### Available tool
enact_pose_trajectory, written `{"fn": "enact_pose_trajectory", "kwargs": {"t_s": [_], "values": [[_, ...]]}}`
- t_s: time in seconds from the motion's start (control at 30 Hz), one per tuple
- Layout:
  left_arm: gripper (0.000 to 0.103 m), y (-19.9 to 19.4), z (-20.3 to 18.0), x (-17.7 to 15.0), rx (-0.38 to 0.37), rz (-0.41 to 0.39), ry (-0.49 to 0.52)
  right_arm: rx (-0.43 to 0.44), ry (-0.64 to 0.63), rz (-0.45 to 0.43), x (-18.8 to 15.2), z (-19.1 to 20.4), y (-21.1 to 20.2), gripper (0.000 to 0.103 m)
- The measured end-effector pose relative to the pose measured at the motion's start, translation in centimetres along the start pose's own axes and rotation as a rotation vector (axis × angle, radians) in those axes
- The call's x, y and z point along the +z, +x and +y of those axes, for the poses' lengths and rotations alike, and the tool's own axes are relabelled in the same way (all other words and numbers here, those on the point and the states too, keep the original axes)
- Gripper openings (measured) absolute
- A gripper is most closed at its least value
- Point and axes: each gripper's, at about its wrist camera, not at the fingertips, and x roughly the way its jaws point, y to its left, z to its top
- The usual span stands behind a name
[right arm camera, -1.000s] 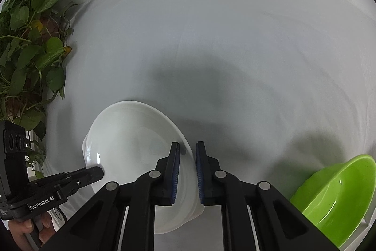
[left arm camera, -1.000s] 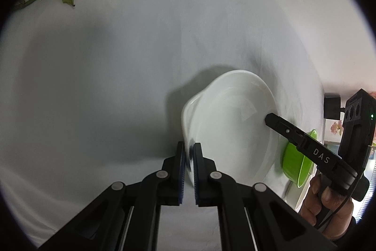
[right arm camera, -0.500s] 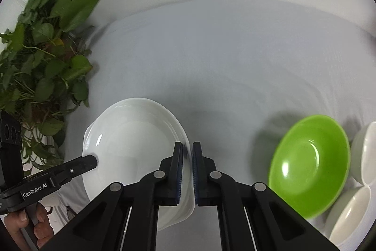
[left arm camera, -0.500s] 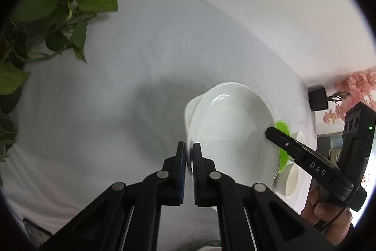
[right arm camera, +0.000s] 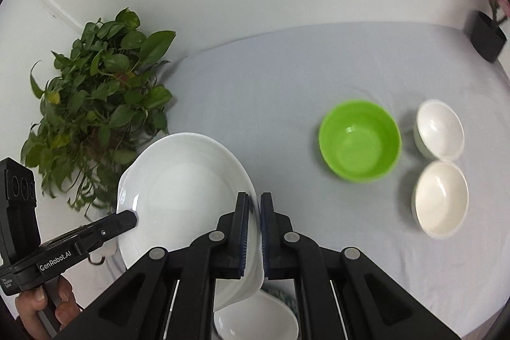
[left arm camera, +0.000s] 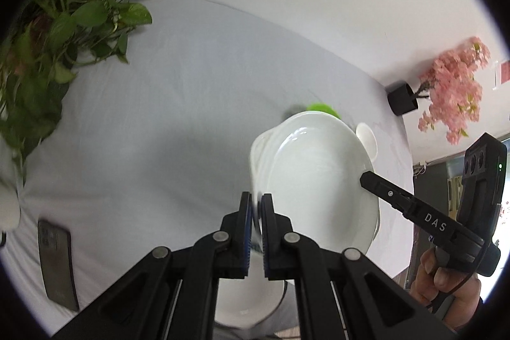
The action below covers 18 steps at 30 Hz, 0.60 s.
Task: Organize plates and bowls
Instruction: 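Lift the smaller white handled plate with both grippers toward the stack, then lower the white handled plate onto the dish on the blue-and-white plate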
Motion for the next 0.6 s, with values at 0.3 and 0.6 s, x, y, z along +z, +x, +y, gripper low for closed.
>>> {"fn": "enact_pose_trajectory", "kwargs": {"t_s": [0.3, 0.6], "values": [[0.004, 0.3, 0.5, -8.1, 0.013, 0.025, -0.064, 0.001, -0.015, 0.06, -9.5, -2.4, -1.3, 0.005], [0.004, 3.9, 3.7, -13.5, 0.036, 0.07, -0.133, 0.0, -0.051, 0.136, -15.7, -3.7, 3.1, 0.005]]}}
